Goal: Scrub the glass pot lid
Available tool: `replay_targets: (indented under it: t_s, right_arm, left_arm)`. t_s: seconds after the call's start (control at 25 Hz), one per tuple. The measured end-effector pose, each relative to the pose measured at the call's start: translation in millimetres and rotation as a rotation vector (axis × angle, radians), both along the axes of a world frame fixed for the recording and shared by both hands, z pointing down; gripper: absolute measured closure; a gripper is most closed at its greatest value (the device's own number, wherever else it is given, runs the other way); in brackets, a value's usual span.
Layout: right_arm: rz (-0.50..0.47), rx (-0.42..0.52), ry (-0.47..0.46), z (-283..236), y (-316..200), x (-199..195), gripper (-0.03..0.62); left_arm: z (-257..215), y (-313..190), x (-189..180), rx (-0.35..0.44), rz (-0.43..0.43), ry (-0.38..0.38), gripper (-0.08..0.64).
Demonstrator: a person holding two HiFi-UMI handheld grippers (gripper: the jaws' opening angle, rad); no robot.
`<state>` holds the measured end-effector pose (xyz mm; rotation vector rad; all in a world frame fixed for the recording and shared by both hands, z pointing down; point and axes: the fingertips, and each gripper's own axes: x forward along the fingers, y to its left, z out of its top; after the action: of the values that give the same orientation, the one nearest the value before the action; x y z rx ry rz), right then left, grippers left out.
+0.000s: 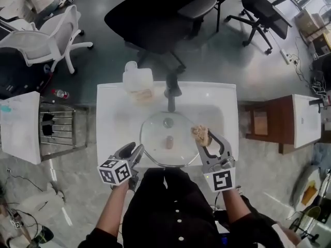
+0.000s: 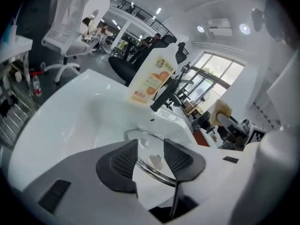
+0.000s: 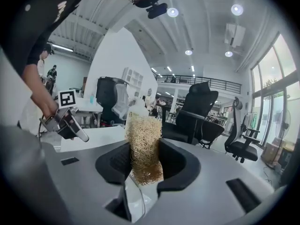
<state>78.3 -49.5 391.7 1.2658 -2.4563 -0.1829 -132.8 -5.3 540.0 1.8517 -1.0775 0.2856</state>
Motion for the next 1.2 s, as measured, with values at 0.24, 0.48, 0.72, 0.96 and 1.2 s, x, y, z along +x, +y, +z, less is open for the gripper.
replay_targets:
  t_s: [0.24,0.48,0.72,0.96,1.2]
  right_arm:
    - [-0.122,-0.111,0.137,73.7,-4.5,-22.7,0.440]
    - [-0.218,-0.164,0.249,129.8,-16.9,-48.3,0.440]
    - [-0.343,-0.230,0.405,184.8,-21.5,-87.6,0.440]
    - [-0.413,-0.272,0.558,232.0,-40.9,-124.2,0.440]
    - [-0.488,-0.212,0.656,257.7,-46.5,-146.9,0.440]
  left_arm:
    - [46.3,-10.5,6.4,-0.243,-0.082,0.160,0.285]
    - [68.9,-10.0,16.5,-0.401,-0.141,0.289,0.314]
    - [74.6,-8.7,19.0,-0.482,-0.218,0.376,0.438]
    - [75.5,-12.5,17.6,-0.502,-0.260,0.415,0.453]
    - [75.5,-12.1,18.8,-0.500,-0.246,0.405,0.453]
